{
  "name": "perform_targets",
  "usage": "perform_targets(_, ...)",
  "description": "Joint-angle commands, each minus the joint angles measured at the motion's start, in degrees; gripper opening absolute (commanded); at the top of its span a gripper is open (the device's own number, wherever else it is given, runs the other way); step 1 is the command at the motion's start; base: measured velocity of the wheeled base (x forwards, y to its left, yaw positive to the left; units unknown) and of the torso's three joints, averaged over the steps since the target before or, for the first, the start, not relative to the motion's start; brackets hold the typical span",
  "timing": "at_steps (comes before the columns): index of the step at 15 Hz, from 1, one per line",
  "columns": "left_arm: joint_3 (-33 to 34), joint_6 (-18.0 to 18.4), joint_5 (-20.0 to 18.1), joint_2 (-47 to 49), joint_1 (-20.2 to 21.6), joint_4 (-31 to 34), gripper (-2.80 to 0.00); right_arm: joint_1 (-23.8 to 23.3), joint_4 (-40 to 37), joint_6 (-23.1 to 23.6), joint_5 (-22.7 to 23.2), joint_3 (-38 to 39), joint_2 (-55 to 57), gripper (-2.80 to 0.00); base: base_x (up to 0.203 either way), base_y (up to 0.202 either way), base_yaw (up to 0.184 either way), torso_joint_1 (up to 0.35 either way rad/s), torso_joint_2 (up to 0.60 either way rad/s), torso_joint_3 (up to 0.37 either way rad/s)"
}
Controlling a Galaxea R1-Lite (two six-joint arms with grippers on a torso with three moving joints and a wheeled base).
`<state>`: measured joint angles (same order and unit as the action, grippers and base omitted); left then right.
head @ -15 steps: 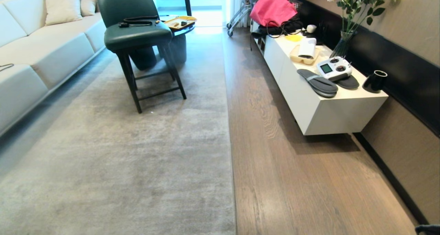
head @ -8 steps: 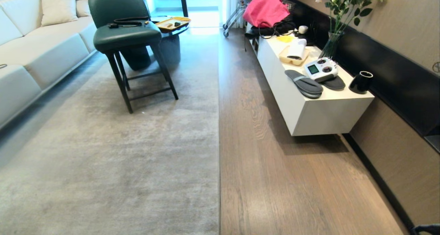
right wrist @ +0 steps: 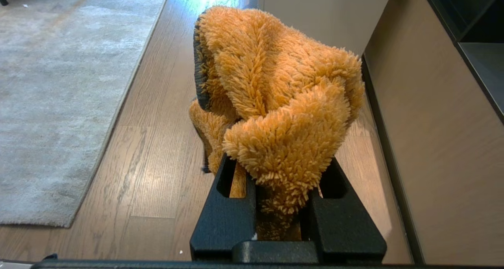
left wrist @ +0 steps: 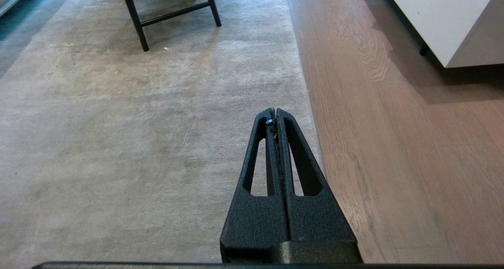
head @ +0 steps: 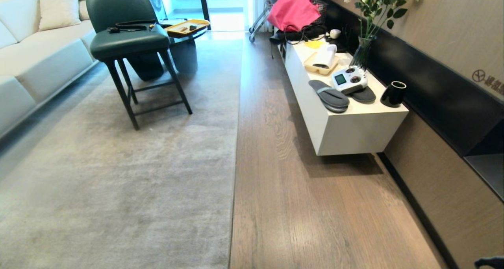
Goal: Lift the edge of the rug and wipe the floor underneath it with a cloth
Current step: Put down the rag
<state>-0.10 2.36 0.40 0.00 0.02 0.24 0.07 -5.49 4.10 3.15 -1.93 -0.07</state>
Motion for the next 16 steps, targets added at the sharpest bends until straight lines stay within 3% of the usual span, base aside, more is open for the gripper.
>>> perform_targets(1, 0.0, 0.0, 0.0, 0.0, 0.0, 0.0, -2.80, 0.0, 0.0, 0.0, 0.0, 0.0, 0.1, -2.80, 0.000, 0.000, 0.000, 0.000, 0.00, 0.000)
perform_targets(16, 0.0, -0.1, 0.0, 0.0, 0.0, 0.0, -2.80, 0.0, 0.1, 1.2, 0.1, 0.1, 0.1, -2.80, 0.000, 0.000, 0.000, 0.000, 0.00, 0.000)
